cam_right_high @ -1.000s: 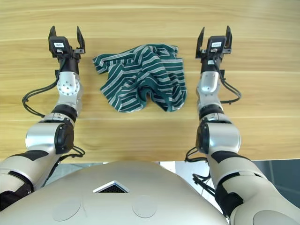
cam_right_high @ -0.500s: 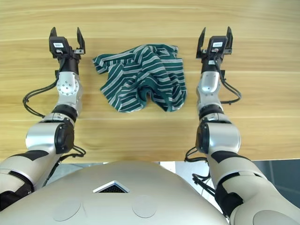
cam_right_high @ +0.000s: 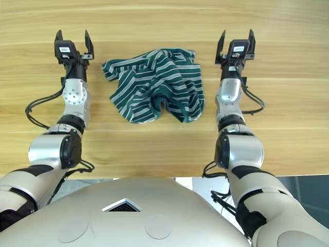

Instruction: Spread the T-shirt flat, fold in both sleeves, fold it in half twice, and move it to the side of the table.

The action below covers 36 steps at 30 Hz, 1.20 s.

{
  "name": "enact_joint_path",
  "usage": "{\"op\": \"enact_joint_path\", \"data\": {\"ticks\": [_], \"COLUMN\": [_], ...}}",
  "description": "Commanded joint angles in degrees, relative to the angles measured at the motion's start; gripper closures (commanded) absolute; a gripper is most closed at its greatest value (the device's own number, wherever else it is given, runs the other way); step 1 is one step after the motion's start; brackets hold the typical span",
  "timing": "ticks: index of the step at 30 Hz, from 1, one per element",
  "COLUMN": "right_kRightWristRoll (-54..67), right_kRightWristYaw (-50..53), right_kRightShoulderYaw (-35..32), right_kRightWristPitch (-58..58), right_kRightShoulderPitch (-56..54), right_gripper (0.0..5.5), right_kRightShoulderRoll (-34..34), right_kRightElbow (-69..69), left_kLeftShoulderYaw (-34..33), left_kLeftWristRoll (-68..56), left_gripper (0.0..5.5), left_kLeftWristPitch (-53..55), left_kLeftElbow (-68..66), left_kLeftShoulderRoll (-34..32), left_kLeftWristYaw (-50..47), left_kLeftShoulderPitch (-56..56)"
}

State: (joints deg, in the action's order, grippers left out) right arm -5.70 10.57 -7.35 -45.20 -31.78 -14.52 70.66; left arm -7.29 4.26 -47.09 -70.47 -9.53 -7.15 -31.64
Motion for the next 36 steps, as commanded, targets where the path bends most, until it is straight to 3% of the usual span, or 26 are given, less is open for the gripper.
{"op": "enact_joint_path", "data": {"ticks": [1, 4, 8, 11, 15, 19, 25, 31, 36], "right_kRightWristRoll": [-3.4, -4.9, -4.5, 0.4, 2.5, 3.6, 1.7, -5.9, -12.0], "right_kRightWristYaw": [2.6, -2.1, -10.5, -19.8, -28.6, -36.4, -42.3, -42.6, -40.0], "right_kRightShoulderYaw": [2.3, 4.6, 6.4, 5.9, 5.3, 4.3, 5.6, 11.6, 14.6], "right_kRightWristPitch": [-1.8, -9.2, -10.1, -6.0, -1.4, 3.2, 9.5, 12.3, 13.3], "right_kRightShoulderPitch": [1.4, 10.0, 23.4, 34.5, 46.1, 58.4, 63.6, 58.3, 53.3], "right_gripper": [1.70, 1.70, 1.70, 1.70, 1.70, 1.70, 1.70, 1.70, 1.70], "right_kRightShoulderRoll": [-1.1, -3.6, -10.5, -19.9, -28.5, -35.1, -36.4, -32.2, -28.9], "right_kRightElbow": [-1.6, -12.2, -30.9, -48.5, -63.4, -76.4, -83.6, -78.0, -70.6], "left_kLeftShoulderYaw": [-1.2, 2.0, 11.1, 19.7, 25.4, 19.0, 11.3, 11.3, 14.4], "left_kLeftWristRoll": [-3.0, -14.2, -28.6, -27.0, -18.8, -4.0, 4.4, 25.7, 32.6], "left_gripper": [1.48, 1.48, 1.48, 1.48, 1.48, 1.48, 1.48, 1.48, 1.48], "left_kLeftWristPitch": [-3.2, -7.2, 2.0, 2.7, 3.4, 2.2, 2.9, 5.6, 5.8], "left_kLeftElbow": [2.5, 20.4, 52.7, 71.3, 80.0, 82.0, 87.5, 80.6, 76.3], "left_kLeftShoulderRoll": [0.5, 1.3, -3.4, -14.1, -22.9, -29.7, -34.2, -27.8, -26.1], "left_kLeftWristYaw": [4.1, 19.9, 34.7, 43.7, 50.6, 50.3, 47.9, 36.2, 30.3], "left_kLeftShoulderPitch": [0.7, 11.9, 29.7, 42.7, 53.0, 60.9, 68.8, 59.0, 54.8]}}
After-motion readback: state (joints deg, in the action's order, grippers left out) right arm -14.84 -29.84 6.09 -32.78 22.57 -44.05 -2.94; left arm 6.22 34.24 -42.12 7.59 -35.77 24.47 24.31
